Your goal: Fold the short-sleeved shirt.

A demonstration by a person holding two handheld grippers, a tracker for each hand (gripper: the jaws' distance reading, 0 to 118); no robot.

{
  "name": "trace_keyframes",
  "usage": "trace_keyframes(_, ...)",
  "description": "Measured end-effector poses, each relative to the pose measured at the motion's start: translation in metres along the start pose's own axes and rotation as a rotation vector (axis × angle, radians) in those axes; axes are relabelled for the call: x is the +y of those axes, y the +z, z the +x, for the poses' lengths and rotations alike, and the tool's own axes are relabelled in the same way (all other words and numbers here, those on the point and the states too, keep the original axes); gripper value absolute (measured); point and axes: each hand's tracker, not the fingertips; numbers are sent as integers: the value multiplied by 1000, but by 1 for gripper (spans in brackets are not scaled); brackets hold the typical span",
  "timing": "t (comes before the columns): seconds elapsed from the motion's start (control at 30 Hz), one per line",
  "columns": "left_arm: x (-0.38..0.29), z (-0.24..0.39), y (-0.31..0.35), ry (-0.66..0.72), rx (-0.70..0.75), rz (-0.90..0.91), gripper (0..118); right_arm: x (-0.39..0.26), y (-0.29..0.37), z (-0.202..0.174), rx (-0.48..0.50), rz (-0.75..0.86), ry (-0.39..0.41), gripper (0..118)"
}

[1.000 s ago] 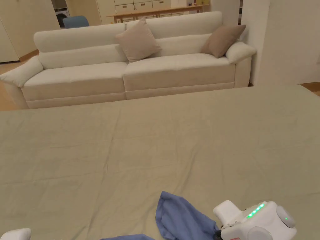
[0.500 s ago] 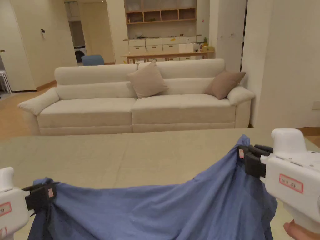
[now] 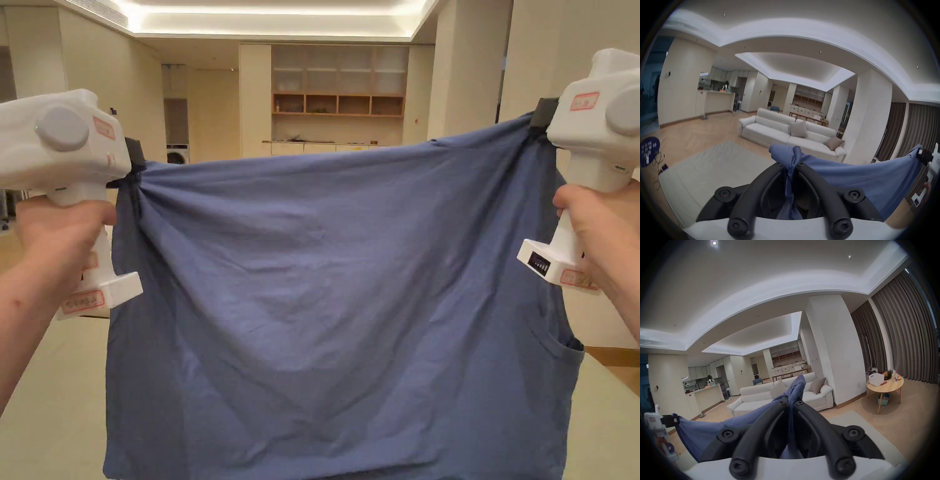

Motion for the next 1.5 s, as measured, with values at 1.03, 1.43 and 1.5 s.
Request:
trace_keyframes(1.03, -256, -59, -67, -48, -35, -340, 5, -279, 20, 81, 41, -472, 52, 4)
trace_keyframes(1.43, -390, -121, 170, -147, -88, -659, 5, -394, 268, 133, 55, -855, 33, 4)
trace_keyframes(1.5, -403, -134, 193, -108, -102, -704, 5, -397, 295, 136, 58, -889, 44, 4)
